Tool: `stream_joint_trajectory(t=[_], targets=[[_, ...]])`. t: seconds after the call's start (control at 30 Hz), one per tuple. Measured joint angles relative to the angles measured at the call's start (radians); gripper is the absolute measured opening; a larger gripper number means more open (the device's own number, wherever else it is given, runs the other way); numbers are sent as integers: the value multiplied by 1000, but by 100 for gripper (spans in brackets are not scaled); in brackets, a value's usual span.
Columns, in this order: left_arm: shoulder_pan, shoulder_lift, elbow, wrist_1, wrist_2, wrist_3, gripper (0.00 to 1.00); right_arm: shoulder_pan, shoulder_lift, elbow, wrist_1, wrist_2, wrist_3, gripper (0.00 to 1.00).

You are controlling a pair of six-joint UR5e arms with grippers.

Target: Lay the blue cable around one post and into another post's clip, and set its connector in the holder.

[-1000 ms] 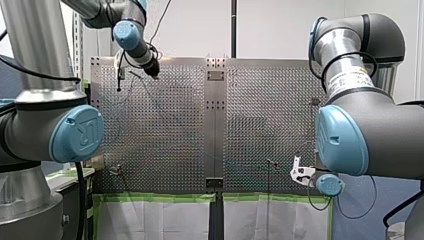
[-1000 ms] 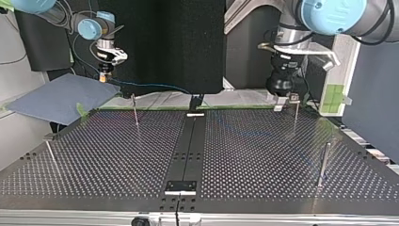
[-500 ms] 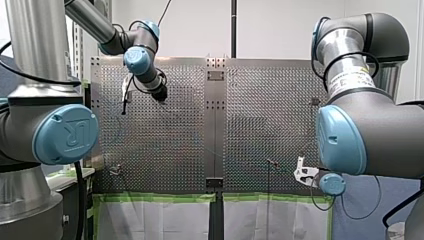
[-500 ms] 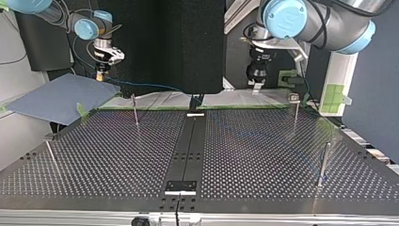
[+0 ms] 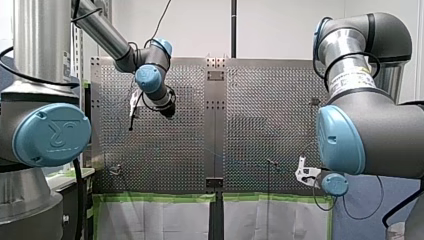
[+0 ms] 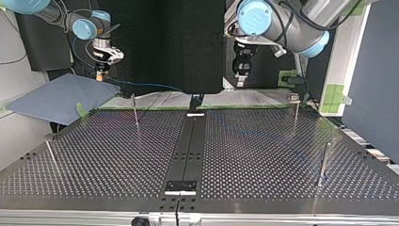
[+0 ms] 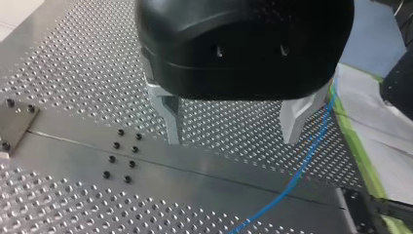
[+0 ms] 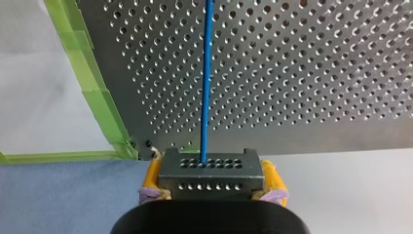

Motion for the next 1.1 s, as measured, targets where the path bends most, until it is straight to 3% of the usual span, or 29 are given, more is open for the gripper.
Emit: stream_joint_trajectory(t=[0.33,0.53,0.63,0.8,1.1], targets=[[-86,-86,81,86,-65,-8,99,-1,1,0,-9,-37,-13,0],[-135,-135,95,134,-83,-6,99,1,2,0,-13,-79,-20,0],[-161,-161,96,160,-87,-4,99,5,2,0,-8,-94,-33,0],[-205,-205,96,205,-90,-2,99,14,3,0,2,-101,-57,0],[-289,-289,87,289,-121,6,99,20,5,0,1,-102,-74,0]])
